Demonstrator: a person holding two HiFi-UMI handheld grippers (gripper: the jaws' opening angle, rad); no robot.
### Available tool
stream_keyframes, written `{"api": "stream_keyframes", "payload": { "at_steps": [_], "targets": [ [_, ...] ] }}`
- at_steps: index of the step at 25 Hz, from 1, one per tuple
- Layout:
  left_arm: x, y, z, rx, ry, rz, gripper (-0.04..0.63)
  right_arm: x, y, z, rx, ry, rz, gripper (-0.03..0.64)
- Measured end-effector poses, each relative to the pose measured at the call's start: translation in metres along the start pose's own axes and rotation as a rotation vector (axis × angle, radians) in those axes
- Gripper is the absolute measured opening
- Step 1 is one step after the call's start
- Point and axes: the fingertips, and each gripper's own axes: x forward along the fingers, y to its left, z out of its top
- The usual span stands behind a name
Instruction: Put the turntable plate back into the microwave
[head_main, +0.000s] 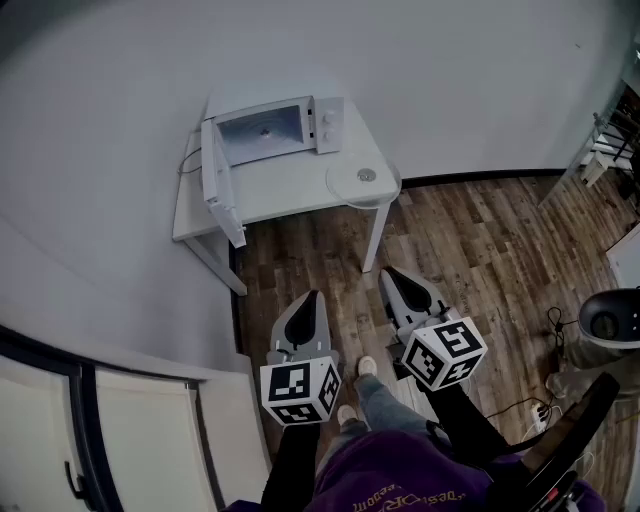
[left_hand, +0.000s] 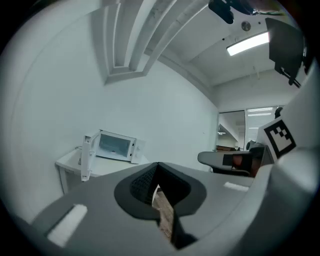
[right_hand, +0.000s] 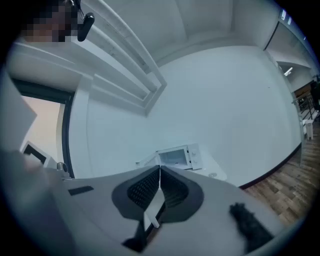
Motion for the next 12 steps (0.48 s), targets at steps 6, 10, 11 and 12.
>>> {"api": "stream_keyframes", "payload": {
  "at_steps": [6,10,11,12],
  "targets": [
    [0.040,0.003,0.003,-0.010,-0.002,0.023,0.005,0.025,-0.039,0.001,0.001,0.024,-0.026,0.011],
    [0.077,0.001,0.003,-0.014,0.010,0.016,0.005,0.046,-0.070,0.005,0.003,0.027,-0.042,0.011],
    [0.086,0.001,0.004,-0.011,0.008,0.014,0.005,0.051,-0.078,0.007,0.002,0.027,-0.045,0.011],
    [0.094,0.001,0.005,-0.009,0.007,0.015,0.005,0.057,-0.085,0.007,0.003,0.030,-0.044,0.011]
  ]
}}
